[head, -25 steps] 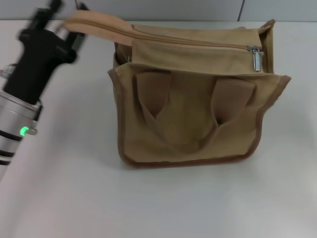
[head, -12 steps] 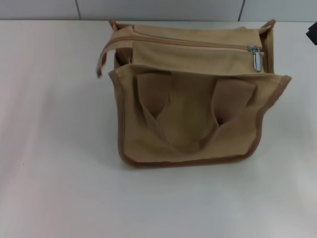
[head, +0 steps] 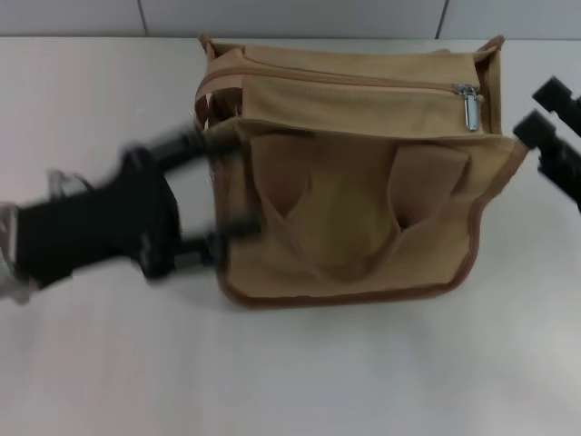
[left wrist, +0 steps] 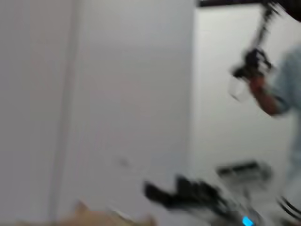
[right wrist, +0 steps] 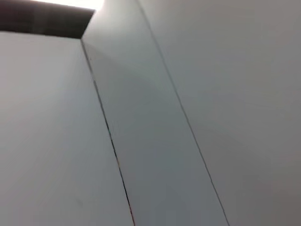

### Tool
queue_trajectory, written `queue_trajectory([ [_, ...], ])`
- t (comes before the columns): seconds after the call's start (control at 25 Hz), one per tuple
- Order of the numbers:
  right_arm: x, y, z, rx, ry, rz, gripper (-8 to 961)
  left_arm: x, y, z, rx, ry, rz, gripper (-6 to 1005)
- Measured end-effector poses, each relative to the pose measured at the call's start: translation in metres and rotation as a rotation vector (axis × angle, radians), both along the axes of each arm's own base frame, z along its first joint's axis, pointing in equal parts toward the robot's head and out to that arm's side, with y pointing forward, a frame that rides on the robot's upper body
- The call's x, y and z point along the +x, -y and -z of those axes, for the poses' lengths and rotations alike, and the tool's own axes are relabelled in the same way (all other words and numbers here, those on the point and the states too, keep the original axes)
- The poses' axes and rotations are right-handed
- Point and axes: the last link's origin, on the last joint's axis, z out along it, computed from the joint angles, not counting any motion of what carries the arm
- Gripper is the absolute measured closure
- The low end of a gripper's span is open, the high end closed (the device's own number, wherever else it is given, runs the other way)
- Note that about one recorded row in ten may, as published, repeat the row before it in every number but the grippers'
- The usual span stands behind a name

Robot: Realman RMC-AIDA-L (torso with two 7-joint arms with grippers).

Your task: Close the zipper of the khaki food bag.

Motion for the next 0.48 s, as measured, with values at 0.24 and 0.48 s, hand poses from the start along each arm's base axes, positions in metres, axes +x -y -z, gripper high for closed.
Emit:
queue_trajectory([
  [0.24,0.005,0.027,0.015,0.041,0.139,-0.104,266,-0.004,0.014,0.015,-0.100,-0.102,0.056,198],
  [0.48,0.011,0.032,0.040,-0.093,0.277,-0.129,267,-0.033,0.031,0.033,0.000,-0.201,-0.003,198],
])
